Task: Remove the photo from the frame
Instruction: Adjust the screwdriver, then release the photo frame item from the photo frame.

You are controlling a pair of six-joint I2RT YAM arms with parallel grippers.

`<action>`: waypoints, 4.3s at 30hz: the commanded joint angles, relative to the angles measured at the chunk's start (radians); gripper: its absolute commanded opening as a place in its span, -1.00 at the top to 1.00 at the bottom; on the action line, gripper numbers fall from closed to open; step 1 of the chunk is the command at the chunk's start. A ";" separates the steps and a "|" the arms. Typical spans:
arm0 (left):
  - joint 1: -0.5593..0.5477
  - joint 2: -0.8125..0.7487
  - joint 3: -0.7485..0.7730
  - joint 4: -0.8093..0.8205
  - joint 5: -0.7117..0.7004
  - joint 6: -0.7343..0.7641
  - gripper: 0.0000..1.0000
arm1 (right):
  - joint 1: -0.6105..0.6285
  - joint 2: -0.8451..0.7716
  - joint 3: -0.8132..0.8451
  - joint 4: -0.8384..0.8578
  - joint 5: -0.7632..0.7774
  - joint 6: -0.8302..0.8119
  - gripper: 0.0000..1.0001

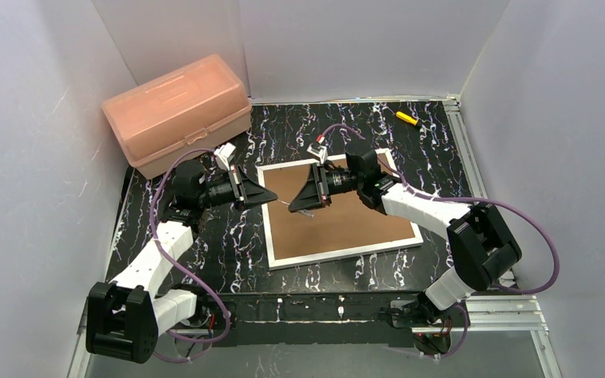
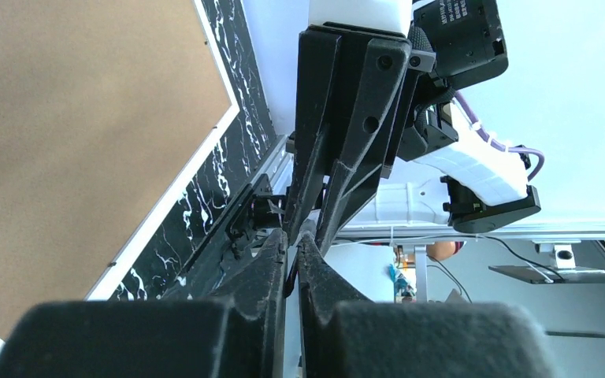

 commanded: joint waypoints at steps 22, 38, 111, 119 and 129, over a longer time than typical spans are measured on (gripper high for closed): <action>-0.005 -0.073 -0.097 0.026 -0.220 -0.431 1.00 | 0.045 -0.186 -0.212 0.260 0.364 -0.153 -0.63; -0.006 -0.051 -0.089 0.038 -0.165 -0.511 1.00 | 0.102 -0.218 -0.264 0.394 0.515 -0.240 -0.26; -0.198 0.346 0.183 -0.457 -1.052 0.477 0.10 | -0.124 0.461 0.368 -0.215 0.241 -0.635 0.97; -0.168 0.380 0.192 -0.438 -1.008 0.437 0.22 | -0.125 0.519 0.387 -0.177 0.200 -0.599 0.97; -0.126 0.410 0.207 -0.405 -0.934 0.428 0.29 | -0.125 0.570 0.403 -0.136 0.179 -0.556 0.97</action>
